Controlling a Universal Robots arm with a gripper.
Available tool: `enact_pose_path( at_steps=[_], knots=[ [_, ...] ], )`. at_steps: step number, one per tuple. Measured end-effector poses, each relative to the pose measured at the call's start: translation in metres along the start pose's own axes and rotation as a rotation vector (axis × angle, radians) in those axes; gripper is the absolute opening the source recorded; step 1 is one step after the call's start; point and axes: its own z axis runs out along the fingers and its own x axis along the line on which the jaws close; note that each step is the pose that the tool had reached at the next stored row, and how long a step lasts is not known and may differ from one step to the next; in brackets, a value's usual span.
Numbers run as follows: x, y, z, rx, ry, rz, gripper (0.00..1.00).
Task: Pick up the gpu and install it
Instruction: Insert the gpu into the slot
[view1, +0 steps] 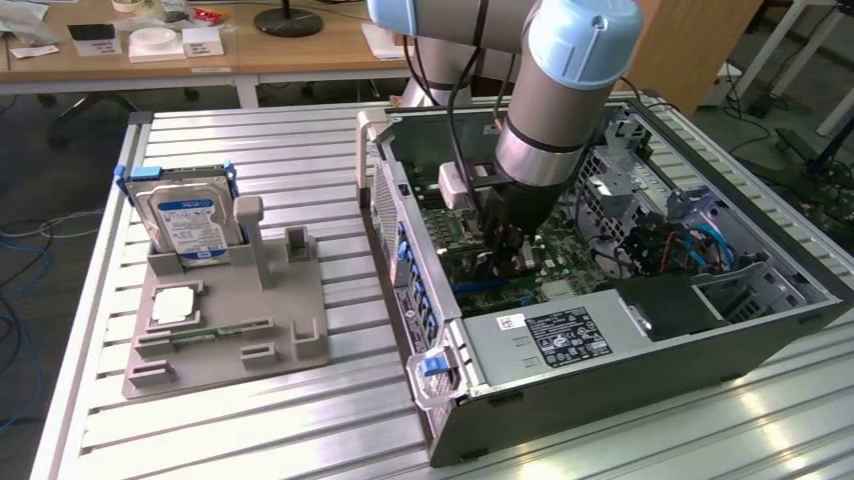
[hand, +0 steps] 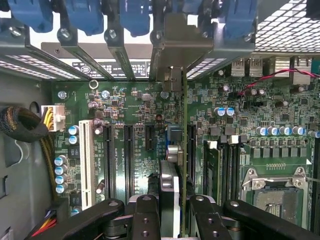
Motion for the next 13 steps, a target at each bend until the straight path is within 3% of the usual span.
enact_pose_path(
  at_steps=[13],
  knots=[
    [0.0004,0.0002,0.0047,-0.0005,0.0003,0.000,0.28]
  ],
)
